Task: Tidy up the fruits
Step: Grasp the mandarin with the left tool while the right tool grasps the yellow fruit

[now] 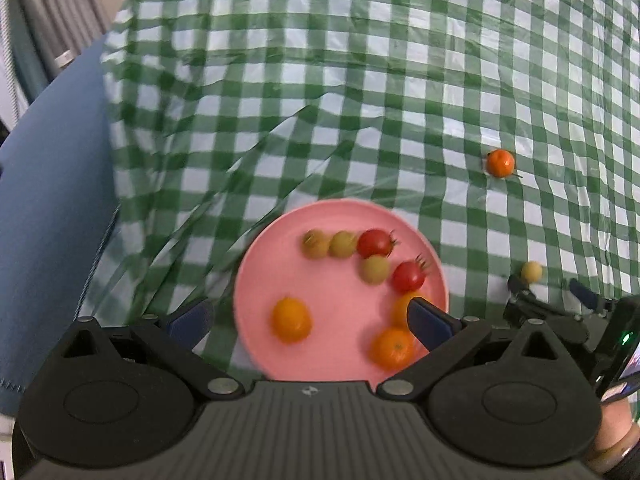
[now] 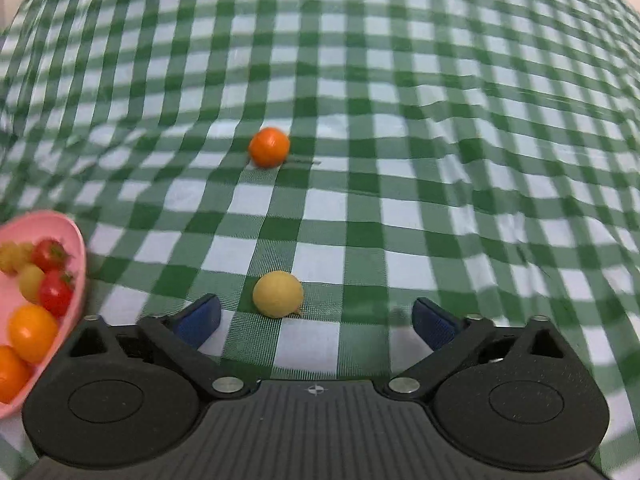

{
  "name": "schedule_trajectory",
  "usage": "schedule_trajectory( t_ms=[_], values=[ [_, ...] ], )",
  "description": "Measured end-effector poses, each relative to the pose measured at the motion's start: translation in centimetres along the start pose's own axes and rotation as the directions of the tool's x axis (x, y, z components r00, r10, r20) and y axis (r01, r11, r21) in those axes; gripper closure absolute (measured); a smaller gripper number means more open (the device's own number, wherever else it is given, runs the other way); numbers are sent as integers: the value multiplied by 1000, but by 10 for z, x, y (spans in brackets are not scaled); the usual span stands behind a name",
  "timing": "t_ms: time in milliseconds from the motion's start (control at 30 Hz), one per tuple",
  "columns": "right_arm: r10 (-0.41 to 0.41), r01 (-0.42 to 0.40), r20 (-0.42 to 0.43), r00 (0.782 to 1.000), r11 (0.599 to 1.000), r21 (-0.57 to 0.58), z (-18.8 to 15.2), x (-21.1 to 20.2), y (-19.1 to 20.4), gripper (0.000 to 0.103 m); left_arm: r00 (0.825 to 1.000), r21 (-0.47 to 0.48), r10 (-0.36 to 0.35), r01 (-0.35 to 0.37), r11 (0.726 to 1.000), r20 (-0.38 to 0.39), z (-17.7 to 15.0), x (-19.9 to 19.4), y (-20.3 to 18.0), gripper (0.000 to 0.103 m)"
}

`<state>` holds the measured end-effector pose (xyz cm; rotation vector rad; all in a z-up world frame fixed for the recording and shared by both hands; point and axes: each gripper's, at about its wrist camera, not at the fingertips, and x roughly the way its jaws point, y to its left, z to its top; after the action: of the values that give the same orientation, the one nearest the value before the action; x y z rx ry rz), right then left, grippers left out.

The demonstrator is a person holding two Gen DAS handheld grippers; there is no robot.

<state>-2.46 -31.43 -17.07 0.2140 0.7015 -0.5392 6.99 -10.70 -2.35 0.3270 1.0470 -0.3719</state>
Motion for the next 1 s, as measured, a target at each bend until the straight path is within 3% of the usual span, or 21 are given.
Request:
schedule_trajectory(
  t_ms=[33,67,167,233,367,533,667,800,967,1000],
  values=[
    [5,-5,15,1000,1000,9,0,-1,-1,26,1000,8,1,-1,1000,0,5,5,-6,0],
    [8,-8,33,999,1000,19,-2,-3,-3,46,1000,16,2,-2,1000,0,9,10,-12,0],
    [1,-2,59,998,1000,12,-3,-5,-9,73,1000,34,-1,1,999,1,22,25,-31,0],
    [-21,18,68,997,999,48,3,-3,-19,74,1000,51,-12,12,999,4,32,36,-48,0],
    [-142,130,70,987,979,157,4,1,-50,74,998,90,-57,55,994,17,59,60,-88,0],
    [-267,241,59,962,931,273,4,6,-92,74,984,129,-175,172,977,14,101,110,-146,0],
    [-290,262,64,955,923,283,4,12,-102,73,981,160,-188,193,968,-43,125,155,-184,0],
    [-302,272,70,951,921,279,0,9,-102,72,978,93,-181,190,977,-100,140,185,-198,0],
    [-319,295,45,947,915,274,-2,-4,-88,57,981,108,-157,169,980,-114,146,200,-211,0],
    [-319,296,43,947,914,277,-3,-5,-87,57,982,107,-163,174,979,-98,146,199,-211,7]
  ],
)
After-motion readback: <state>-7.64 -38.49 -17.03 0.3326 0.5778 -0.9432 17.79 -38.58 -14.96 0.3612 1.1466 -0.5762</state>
